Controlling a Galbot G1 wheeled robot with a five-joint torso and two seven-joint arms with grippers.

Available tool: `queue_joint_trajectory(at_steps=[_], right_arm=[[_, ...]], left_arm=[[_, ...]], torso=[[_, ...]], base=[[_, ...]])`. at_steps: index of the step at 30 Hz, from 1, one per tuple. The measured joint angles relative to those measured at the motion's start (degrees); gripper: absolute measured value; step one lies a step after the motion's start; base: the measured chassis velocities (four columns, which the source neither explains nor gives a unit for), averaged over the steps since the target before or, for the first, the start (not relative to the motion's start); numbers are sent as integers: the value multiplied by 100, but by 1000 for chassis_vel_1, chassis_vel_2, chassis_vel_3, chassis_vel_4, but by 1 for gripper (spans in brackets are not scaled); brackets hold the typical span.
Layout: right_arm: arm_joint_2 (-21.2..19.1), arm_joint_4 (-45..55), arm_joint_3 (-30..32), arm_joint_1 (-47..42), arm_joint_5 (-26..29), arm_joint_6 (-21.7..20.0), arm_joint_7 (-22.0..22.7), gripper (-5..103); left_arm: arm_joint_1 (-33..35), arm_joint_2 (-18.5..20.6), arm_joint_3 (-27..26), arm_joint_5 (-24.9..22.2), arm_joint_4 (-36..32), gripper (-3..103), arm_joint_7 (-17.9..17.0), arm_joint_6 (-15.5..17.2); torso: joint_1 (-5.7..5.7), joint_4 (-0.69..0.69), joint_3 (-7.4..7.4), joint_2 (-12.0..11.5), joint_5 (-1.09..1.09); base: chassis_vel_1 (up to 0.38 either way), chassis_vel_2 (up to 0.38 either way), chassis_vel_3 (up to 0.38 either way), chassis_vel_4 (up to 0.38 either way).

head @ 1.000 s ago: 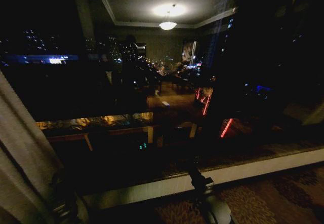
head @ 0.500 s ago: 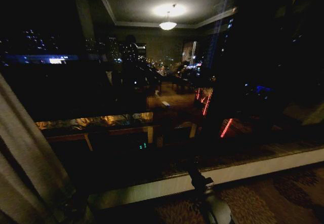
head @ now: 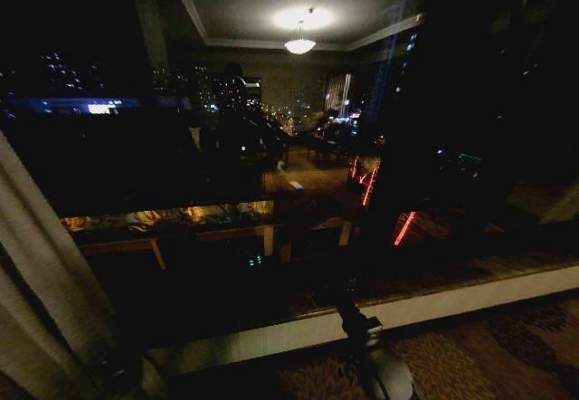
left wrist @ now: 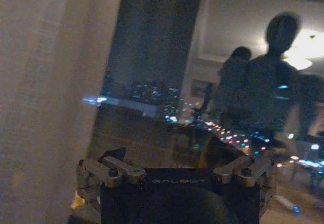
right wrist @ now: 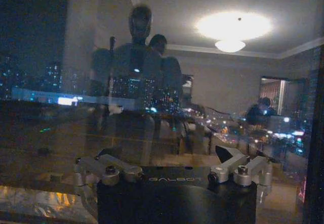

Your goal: Open the curtains by pulling them apart, changing their state from closed to fully open.

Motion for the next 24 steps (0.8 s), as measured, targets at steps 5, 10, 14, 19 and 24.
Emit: queue_joint_trajectory(at_steps=[5, 10, 14, 19, 24], right_arm=[[0, 0, 0, 0, 0, 0, 0, 100], [0, 0, 0, 0, 0, 0, 0, 100], [0, 0, 0, 0, 0, 0, 0, 100], [0, 0, 0, 0, 0, 0, 0, 100], [0, 0, 0, 0, 0, 0, 0, 100]], left_arm=[[7, -2, 40, 62, -34, 100, -162, 47], [30, -1, 45, 79, -44, 100, -70, 50], [32, 0, 45, 82, -46, 100, -53, 50], [34, 1, 45, 85, -48, 100, -44, 50], [34, 1, 45, 87, -50, 100, -41, 50]], torso=[[0, 0, 0, 0, 0], [0, 0, 0, 0, 0], [0, 0, 0, 0, 0], [0, 0, 0, 0, 0], [0, 0, 0, 0, 0]], base=[[0, 0, 0, 0], [0, 0, 0, 0], [0, 0, 0, 0], [0, 0, 0, 0], [0, 0, 0, 0]])
